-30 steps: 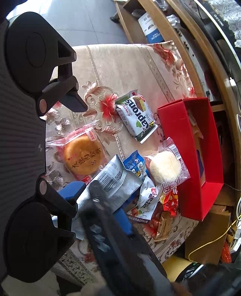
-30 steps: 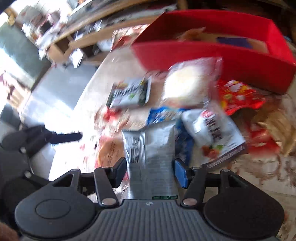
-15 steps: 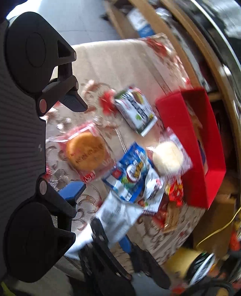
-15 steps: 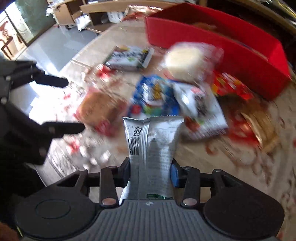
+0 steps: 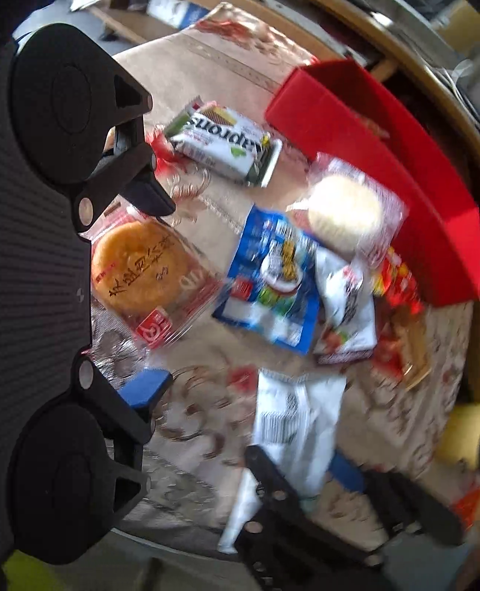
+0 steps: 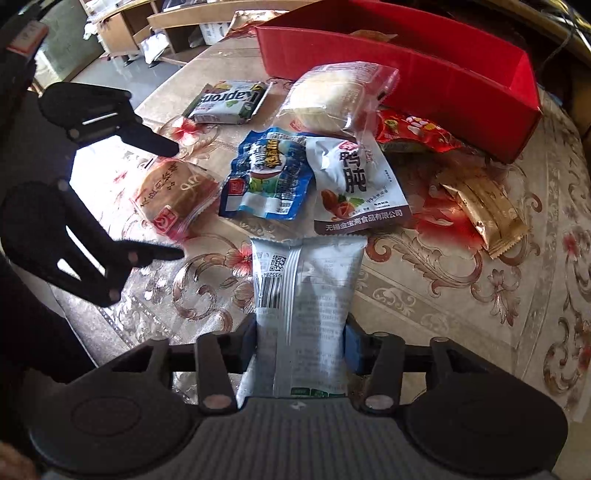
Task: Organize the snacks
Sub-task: 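Grasp the white wafer bar with the right tool while the left tool grasps the round cake pack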
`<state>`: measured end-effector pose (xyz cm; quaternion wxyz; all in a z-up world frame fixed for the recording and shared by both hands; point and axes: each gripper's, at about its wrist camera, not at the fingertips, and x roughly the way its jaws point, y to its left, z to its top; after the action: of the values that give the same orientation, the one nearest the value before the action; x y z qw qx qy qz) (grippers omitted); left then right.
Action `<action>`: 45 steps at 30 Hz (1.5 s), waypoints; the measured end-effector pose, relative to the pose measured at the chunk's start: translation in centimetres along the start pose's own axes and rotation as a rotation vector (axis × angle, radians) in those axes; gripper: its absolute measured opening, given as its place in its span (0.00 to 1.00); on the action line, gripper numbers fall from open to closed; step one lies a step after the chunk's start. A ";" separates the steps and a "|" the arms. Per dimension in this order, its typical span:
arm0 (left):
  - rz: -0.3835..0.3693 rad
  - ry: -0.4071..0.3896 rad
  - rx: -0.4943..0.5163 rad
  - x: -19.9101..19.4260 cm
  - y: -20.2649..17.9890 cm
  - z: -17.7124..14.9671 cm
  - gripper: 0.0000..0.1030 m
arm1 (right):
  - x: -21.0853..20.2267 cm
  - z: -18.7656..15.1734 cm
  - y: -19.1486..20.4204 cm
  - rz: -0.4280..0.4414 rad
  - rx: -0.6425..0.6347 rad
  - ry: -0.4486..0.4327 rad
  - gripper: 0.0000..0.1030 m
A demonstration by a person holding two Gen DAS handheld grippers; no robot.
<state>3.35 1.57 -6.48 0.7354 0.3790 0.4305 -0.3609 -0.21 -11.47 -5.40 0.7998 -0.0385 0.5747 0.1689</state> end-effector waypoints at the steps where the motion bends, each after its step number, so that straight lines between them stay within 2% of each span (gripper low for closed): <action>1: -0.002 -0.007 0.018 -0.1 -0.1 -0.1 0.92 | 0.0 -0.1 0.2 -0.002 -0.009 -0.002 0.55; 2: -0.010 -0.006 0.025 0.0 0.1 0.0 0.92 | 0.2 -0.1 0.5 -0.003 -0.018 -0.005 0.58; 4: -0.029 -0.003 0.036 0.3 0.6 0.1 0.96 | 0.5 -0.2 0.9 0.020 -0.028 -0.010 0.80; 7: -0.053 -0.001 0.048 0.8 1.2 0.2 1.00 | 0.9 -0.5 1.6 0.042 -0.055 -0.011 0.96; 9: -0.068 -0.007 0.039 1.0 1.5 0.1 1.00 | 1.2 -0.6 1.8 0.052 -0.054 -0.012 1.00; 12: -0.096 -0.005 -0.042 1.1 2.3 -0.5 1.00 | 1.0 -0.6 1.3 0.082 -0.014 -0.019 1.00; 14: -0.119 -0.001 -0.133 1.2 2.8 -1.0 0.97 | 0.8 -0.5 1.0 0.073 -0.001 -0.018 0.93; 15: -0.133 -0.003 -0.164 1.1 2.9 -1.2 0.92 | 0.5 -0.4 1.0 0.046 -0.006 -0.020 0.82; 16: -0.132 -0.007 -0.184 0.8 2.7 -1.2 0.87 | 0.3 -0.4 1.0 0.018 -0.012 -0.024 0.65; 17: -0.126 -0.013 -0.193 0.6 2.5 -1.2 0.84 | 0.1 -0.4 0.9 -0.015 -0.016 -0.032 0.56; 18: -0.118 -0.017 -0.202 0.3 2.2 -1.2 0.77 | -0.2 -0.4 0.6 -0.038 -0.013 -0.039 0.48; 19: -0.116 -0.018 -0.216 0.0 1.8 -1.1 0.69 | -0.3 -0.4 0.2 -0.024 0.009 -0.041 0.45; 22: -0.094 -0.023 -0.239 -0.5 0.3 -0.9 0.63 | -0.7 -0.5 -0.3 -0.045 0.022 -0.050 0.44; 25: -0.048 -0.019 -0.274 -0.6 -0.4 -0.7 0.62 | -0.9 -0.8 -0.3 -0.071 0.014 -0.064 0.43; 29: -0.033 -0.009 -0.376 -0.1 -0.1 -0.2 0.65 | -1.5 -1.0 -1.1 -0.079 0.034 -0.083 0.43; 34: 0.041 0.000 -0.370 0.8 -0.3 0.8 0.91 | -1.6 -1.0 -1.4 -0.087 0.046 -0.086 0.43; 36: 0.036 0.010 -0.404 1.2 0.1 0.9 0.93 | -1.6 -0.9 -1.3 -0.085 0.046 -0.090 0.43; 39: 0.001 0.019 -0.462 1.1 0.9 0.2 0.89 | -1.2 -0.7 -1.2 -0.096 0.041 -0.080 0.44; 41: -0.021 0.002 -0.486 0.8 0.8 0.2 0.80 | -1.0 -0.7 -1.1 -0.098 0.040 -0.078 0.44; 43: -0.013 -0.022 -0.476 0.1 0.1 0.2 0.64 | -1.1 -0.6 -1.0 -0.098 0.036 -0.079 0.44; 45: -0.012 -0.029 -0.479 -0.1 -0.4 0.4 0.62 | -1.0 -0.4 -0.6 -0.106 0.024 -0.081 0.43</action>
<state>3.09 1.08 -6.35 0.8082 0.1861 0.4955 -0.2583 -0.71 -12.41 -4.67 0.8305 -0.0526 0.5412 0.1206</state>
